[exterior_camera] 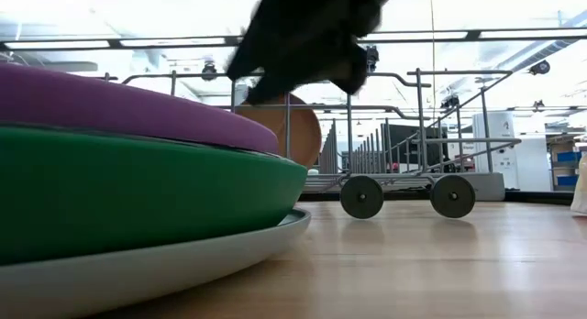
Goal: Sort dishes
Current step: Put the white plate into the dish rack
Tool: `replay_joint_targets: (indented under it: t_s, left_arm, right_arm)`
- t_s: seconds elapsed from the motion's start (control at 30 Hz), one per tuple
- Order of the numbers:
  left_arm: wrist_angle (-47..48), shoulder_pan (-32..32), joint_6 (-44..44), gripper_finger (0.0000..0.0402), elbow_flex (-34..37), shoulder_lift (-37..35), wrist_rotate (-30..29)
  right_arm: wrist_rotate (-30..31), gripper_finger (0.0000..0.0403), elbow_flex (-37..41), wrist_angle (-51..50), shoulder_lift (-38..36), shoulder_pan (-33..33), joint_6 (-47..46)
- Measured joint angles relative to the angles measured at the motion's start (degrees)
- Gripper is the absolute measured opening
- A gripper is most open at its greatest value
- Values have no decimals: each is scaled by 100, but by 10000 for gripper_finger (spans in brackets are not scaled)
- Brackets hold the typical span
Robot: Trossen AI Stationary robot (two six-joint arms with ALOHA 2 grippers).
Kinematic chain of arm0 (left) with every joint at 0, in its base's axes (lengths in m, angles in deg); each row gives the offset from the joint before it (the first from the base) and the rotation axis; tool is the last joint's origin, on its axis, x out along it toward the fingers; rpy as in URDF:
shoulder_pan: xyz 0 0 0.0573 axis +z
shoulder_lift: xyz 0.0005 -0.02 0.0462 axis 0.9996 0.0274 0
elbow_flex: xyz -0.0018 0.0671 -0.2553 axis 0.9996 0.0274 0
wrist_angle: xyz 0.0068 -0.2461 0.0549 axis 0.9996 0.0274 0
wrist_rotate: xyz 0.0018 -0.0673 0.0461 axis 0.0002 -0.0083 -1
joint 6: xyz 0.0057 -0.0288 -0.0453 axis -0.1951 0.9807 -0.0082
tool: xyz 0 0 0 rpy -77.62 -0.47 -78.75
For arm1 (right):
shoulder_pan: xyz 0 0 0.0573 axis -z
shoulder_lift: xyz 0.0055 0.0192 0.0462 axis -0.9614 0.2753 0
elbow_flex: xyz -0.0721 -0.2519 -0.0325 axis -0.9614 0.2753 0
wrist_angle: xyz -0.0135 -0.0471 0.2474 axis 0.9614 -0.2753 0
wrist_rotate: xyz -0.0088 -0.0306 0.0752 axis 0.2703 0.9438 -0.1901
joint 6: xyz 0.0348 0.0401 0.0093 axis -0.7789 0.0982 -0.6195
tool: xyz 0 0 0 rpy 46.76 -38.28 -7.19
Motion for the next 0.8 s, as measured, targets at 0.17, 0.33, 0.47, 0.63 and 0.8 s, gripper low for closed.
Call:
replay_joint_targets:
  t_s: [0.17,0.33,0.47,0.63,0.8]
  left_arm:
    - [-126,171,-321,0,9,170,-2]
    - [-328,243,-634,0,7,383,350]
    - [-352,235,-578,0,29,556,384]
    - [-319,348,-560,0,35,823,179]
    - [-308,408,-618,0,33,860,110]
  right_arm:
    - [-12,167,2,-695,0,-11,-418]
    - [0,164,17,-822,0,-63,-545]
    - [10,164,22,-775,0,-90,-545]
    - [40,169,26,-767,0,-85,-511]
    - [167,165,26,-786,0,-85,-535]
